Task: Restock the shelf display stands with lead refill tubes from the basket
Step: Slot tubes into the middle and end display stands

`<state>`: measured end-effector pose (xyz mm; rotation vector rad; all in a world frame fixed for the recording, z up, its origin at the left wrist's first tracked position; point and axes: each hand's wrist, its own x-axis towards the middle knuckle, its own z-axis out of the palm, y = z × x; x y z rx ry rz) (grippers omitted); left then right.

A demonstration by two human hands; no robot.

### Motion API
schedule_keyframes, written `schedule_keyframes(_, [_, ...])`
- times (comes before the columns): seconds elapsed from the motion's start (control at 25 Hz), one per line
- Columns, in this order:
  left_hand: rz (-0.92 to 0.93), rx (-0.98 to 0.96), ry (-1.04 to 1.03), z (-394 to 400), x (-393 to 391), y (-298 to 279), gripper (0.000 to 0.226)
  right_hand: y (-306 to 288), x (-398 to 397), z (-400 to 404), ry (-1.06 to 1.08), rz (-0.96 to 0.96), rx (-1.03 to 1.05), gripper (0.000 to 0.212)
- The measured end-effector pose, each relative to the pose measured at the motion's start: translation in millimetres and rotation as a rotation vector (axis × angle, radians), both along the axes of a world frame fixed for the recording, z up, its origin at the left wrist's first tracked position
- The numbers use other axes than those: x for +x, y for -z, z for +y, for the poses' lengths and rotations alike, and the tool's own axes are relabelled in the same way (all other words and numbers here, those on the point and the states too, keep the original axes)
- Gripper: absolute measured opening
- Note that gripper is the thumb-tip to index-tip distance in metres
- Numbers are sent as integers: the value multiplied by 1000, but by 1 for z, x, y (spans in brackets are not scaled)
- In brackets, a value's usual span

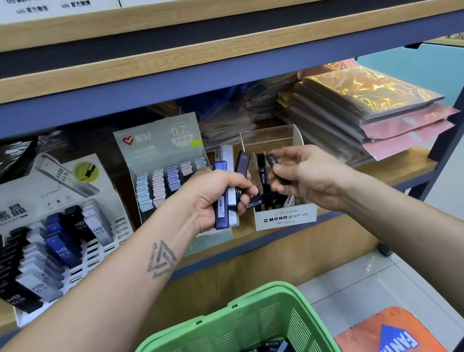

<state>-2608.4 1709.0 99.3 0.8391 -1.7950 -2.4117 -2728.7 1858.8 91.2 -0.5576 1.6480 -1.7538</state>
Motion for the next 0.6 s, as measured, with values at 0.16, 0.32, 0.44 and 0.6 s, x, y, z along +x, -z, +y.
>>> schedule_keyframes(0.16, [8,2,-70,2,-6,2,8,1,-6,4,43,66,13,21])
schedule_keyframes(0.32, [23,14,-147,0,-7,0,21,-1,-7,7,27,239,31,14])
schedule_keyframes(0.44, [14,-16,-134,2,-4,0,25,2,-7,6,-6,378,90,23])
schedule_keyframes(0.6, [52,-161,-215,5,-4,-1,27,1,-6,7,-23,278,3,36])
